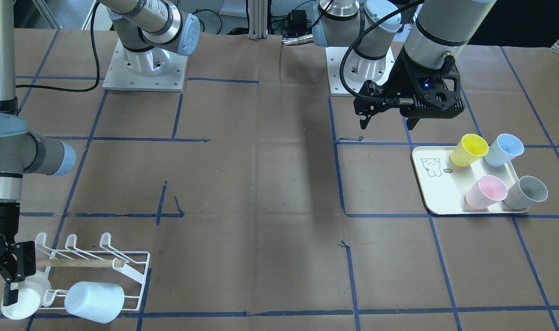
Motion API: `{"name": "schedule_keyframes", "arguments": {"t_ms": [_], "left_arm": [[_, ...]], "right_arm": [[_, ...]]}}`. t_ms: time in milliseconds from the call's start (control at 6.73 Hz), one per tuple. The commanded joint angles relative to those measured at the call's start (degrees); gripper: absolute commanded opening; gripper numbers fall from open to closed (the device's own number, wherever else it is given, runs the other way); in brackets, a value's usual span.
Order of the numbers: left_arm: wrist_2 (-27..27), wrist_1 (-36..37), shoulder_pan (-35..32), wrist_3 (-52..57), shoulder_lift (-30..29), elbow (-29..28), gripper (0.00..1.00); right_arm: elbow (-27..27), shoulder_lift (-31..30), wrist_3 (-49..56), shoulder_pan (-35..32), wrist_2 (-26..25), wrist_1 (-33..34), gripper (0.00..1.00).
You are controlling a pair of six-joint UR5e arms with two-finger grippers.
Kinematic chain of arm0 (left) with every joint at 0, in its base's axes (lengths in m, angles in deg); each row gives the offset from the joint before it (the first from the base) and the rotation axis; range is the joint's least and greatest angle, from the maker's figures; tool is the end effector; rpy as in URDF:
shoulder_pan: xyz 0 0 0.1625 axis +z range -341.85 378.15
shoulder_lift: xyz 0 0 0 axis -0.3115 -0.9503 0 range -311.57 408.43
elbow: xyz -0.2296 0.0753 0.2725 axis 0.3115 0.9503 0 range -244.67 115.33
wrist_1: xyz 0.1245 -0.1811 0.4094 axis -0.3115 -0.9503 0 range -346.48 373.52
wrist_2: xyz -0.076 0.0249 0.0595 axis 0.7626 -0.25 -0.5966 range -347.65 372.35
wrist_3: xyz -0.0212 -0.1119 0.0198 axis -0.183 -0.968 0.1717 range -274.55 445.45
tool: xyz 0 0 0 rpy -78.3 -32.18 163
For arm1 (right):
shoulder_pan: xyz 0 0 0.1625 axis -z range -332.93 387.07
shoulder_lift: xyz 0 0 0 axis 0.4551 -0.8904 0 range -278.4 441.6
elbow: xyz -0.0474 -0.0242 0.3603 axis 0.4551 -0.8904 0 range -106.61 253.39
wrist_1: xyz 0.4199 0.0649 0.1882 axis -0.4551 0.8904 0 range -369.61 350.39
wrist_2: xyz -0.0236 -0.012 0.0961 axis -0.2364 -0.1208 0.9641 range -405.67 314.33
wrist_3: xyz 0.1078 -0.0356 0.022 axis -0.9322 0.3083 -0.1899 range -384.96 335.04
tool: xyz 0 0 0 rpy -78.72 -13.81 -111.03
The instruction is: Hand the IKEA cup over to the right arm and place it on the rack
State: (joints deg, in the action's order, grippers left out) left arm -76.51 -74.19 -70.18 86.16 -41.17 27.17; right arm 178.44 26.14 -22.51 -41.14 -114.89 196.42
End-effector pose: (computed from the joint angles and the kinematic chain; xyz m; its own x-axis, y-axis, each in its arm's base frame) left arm -0.1197 -0.5476 0.4013 -0.9997 -0.0166 0.0196 -0.0169 0.9997 -0.0149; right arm -0.0735 -0.6535 0.1717 -0.9943 0.0291 -0.1025 0.1059 0.3727 -0.9219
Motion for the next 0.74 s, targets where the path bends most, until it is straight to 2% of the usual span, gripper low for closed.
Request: {"name": "schedule_keyframes", "arguments": {"t_ms": [0,594], "left_arm": [[0.0,0.0,0.0,0.0,0.04,0.0,0.99],[0.0,0.0,0.0,0.0,0.04,0.0,0.99]], "right_arm": [[-0.29,-4.61,-0.17,-0.25,0.04,-6.63,1.0],[-0.29,-22.54,0.53,-2.52,-0.22,-46.41,1.0]]}}
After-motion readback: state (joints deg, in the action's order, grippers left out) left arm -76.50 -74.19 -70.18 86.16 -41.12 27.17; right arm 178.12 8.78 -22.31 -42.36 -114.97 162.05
